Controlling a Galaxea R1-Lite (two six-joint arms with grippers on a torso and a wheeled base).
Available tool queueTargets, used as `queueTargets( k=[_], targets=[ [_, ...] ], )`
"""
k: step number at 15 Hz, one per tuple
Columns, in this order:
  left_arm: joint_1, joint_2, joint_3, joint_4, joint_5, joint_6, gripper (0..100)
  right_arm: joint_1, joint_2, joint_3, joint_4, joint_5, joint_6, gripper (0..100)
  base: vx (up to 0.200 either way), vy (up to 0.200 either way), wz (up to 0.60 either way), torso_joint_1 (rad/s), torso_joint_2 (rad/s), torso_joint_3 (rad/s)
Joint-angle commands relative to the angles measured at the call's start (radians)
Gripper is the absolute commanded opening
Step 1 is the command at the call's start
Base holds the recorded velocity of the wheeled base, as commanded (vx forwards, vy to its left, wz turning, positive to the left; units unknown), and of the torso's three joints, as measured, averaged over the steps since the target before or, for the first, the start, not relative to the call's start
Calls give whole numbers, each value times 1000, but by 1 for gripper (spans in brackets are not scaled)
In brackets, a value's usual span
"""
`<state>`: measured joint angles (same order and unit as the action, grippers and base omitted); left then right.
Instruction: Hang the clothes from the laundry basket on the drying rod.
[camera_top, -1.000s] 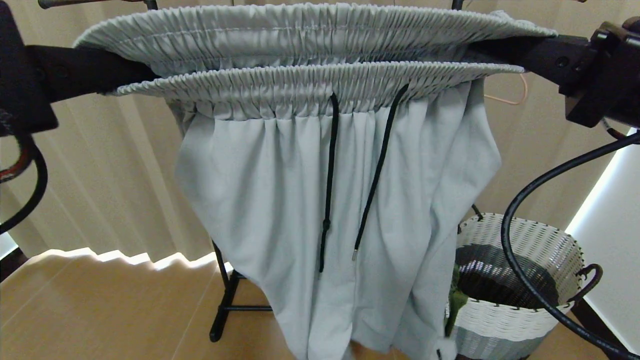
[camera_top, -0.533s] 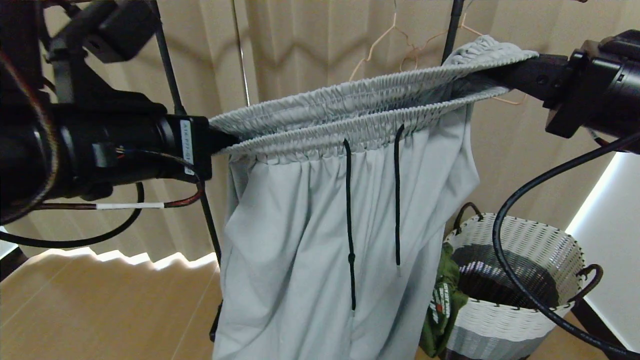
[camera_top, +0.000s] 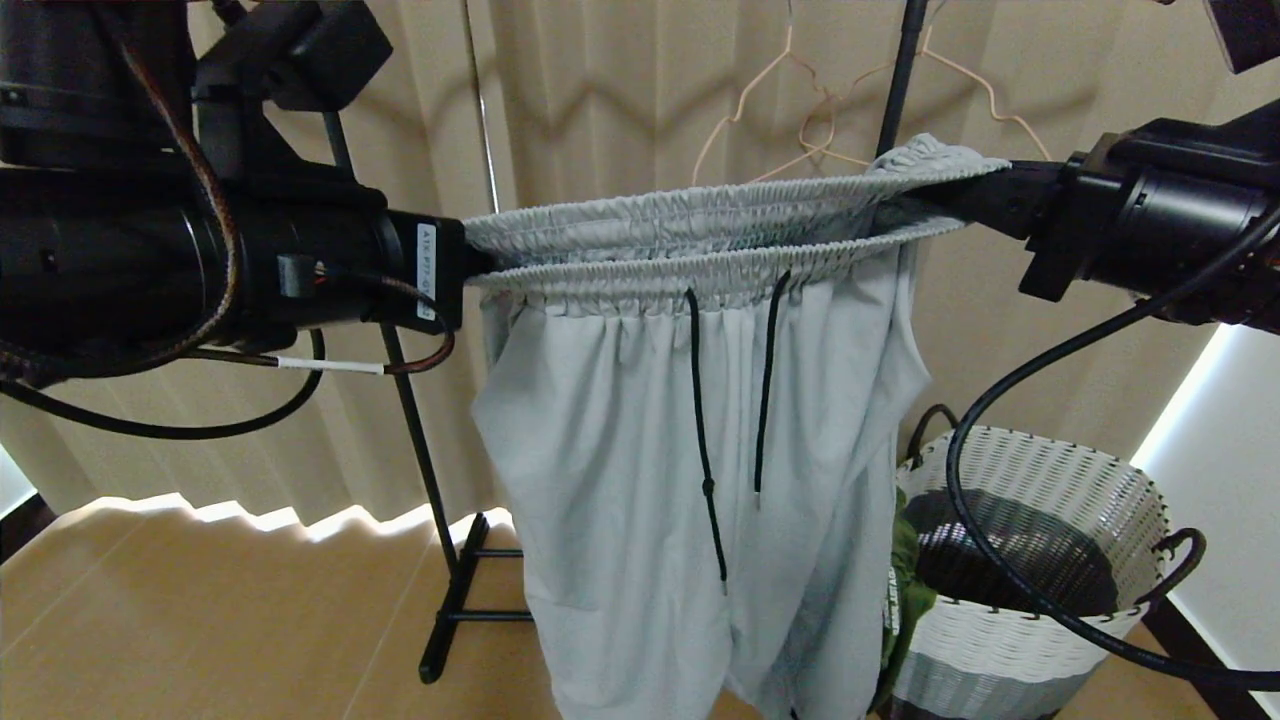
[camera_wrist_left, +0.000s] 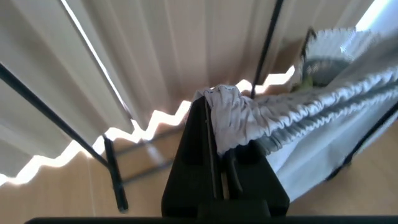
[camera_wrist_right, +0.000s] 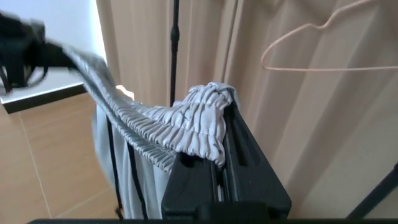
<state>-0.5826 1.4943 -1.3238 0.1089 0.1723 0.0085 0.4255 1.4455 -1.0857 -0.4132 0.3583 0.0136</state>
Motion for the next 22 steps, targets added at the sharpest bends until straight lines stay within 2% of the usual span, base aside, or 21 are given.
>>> queueTargets(
  k=[1, 4, 9, 12, 14, 16, 18, 22],
  targets=[
    [-3, 21, -31, 0, 3, 4, 0, -7, 7, 3, 2, -1, 0, 0, 0, 0, 0, 0, 0, 0],
    [3, 20, -26, -2, 3, 4, 0, -41, -4, 9, 42, -65, -1, 0, 0, 0, 0, 0, 0, 0],
    [-22, 21, -40, -6, -1, 1, 0, -60, -47, 9, 136, -76, -7, 0, 0, 0, 0, 0, 0, 0],
    [-48, 63, -58, -23, -7, -59, 0, -71, -152, 63, 264, -75, -27, 0, 0, 0, 0, 0, 0, 0],
    [-42, 121, -124, -28, -10, -62, 0, -37, -237, 124, 346, -67, -57, 0, 0, 0, 0, 0, 0, 0],
    [-8, 202, -179, -28, -8, -62, 0, 18, -278, 184, 360, -62, -121, 0, 0, 0, 0, 0, 0, 0],
    [-6, 241, -196, -28, -14, -61, 0, 99, -317, 205, 361, -42, -136, 0, 0, 0, 0, 0, 0, 0],
    [-3, 241, -192, -26, -19, -62, 0, 101, -309, 198, 355, -33, -138, 0, 0, 0, 0, 0, 0, 0]
  ],
)
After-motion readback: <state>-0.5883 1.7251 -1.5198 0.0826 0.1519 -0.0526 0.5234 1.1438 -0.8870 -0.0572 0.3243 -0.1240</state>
